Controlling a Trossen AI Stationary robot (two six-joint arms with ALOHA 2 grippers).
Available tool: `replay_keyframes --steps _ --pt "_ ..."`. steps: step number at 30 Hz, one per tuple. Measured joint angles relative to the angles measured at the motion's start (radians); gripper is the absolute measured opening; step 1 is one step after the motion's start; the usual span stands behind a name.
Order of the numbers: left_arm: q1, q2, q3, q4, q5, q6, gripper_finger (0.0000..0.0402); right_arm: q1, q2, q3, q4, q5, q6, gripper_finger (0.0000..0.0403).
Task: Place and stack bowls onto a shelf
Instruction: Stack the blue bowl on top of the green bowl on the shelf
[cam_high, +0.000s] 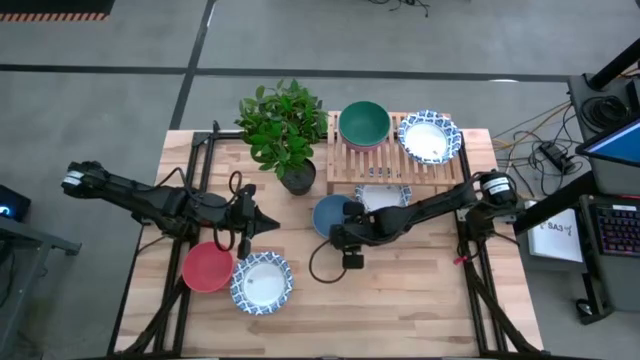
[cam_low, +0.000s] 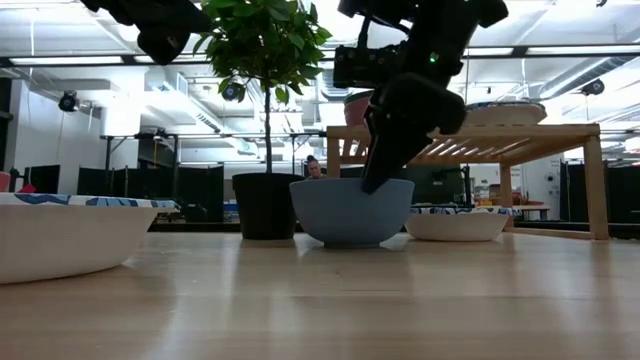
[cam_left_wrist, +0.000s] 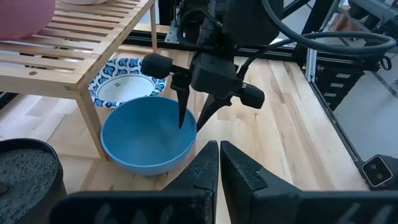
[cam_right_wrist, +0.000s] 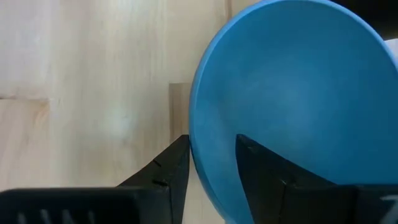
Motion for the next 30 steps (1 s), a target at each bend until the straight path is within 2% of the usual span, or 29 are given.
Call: replay_keyframes --steps 4,12,21,30 --pt "0.0 0.0 0.0 0.0 0.0 0.0 0.0 0.001 0.0 0.0 -0.001 -0.003 -0.008 0.0093" --pt "0.0 0.0 0.0 0.007 0.0 0.0 0.0 0.001 0.04 -0.006 0.003 -0.03 -0.034 0.0015" --pt "0.0 0.0 0.0 0.014 0.0 0.0 0.0 0.003 0.041 0.008 0.003 -0.047 -0.045 0.0009" --pt "0.0 0.001 0.0 0.014 0.0 0.0 0.0 0.027 0.039 0.092 -0.029 -0.051 -0.104 0.0009"
